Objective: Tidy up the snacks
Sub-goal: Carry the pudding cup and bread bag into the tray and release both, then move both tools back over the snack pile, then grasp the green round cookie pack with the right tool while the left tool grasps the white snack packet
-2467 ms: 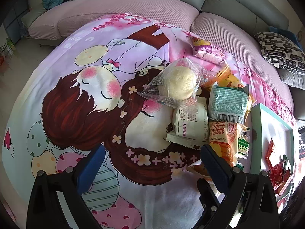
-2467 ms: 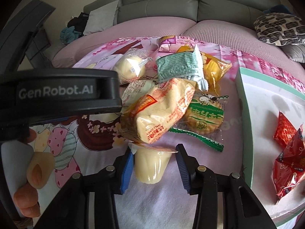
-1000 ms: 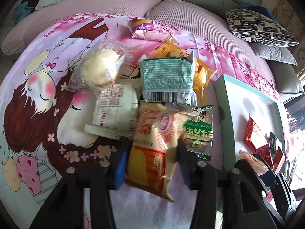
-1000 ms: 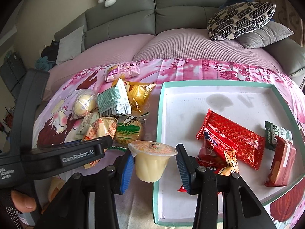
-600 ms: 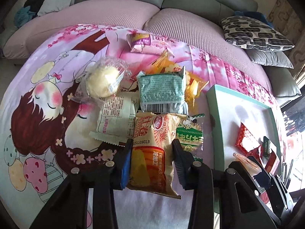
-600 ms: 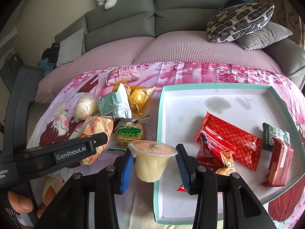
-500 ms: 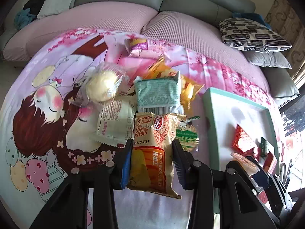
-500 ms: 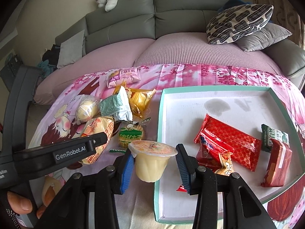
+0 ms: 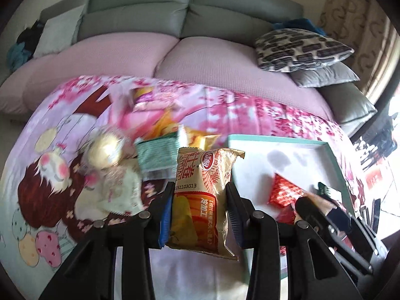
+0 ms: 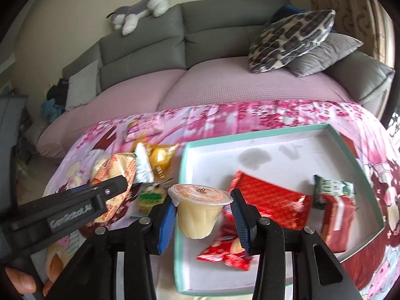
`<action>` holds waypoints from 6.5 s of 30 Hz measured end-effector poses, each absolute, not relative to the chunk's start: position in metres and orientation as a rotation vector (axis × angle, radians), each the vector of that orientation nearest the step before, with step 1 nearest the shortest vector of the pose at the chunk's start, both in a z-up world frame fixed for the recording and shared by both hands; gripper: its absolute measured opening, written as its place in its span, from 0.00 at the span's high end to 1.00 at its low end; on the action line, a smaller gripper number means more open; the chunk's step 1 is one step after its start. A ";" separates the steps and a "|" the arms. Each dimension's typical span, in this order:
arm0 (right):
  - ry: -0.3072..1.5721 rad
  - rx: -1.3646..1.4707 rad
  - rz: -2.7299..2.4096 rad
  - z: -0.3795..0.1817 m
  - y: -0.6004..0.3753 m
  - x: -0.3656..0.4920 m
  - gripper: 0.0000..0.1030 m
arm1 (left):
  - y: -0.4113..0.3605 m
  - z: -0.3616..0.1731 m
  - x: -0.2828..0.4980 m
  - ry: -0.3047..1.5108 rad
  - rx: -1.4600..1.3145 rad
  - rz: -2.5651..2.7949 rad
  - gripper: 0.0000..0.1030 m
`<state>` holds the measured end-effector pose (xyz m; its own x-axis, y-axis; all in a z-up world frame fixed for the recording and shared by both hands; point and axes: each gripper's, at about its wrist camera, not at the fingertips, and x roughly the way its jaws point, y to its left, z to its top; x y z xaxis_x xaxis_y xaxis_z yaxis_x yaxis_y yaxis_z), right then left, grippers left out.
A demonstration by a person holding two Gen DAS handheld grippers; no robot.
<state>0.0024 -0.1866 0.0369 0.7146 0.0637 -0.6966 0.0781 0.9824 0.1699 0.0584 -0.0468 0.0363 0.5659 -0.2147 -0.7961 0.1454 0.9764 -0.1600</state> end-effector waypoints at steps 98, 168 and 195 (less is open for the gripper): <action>0.615 0.195 -0.234 0.050 -0.260 0.019 0.00 | -0.045 0.032 0.094 0.951 0.033 0.031 0.06; 0.901 -0.052 0.131 -0.031 -0.086 0.074 0.43 | 0.049 -0.046 0.117 1.153 -0.123 0.078 0.20; 0.913 -0.153 0.130 -0.048 -0.069 0.070 0.48 | 0.036 -0.049 0.119 1.132 -0.068 0.057 0.43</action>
<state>0.0698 -0.0687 -0.0480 0.6047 0.0468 -0.7950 -0.1767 0.9813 -0.0766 0.1194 0.0356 -0.0485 0.4240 0.0114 -0.9056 -0.0799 0.9965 -0.0249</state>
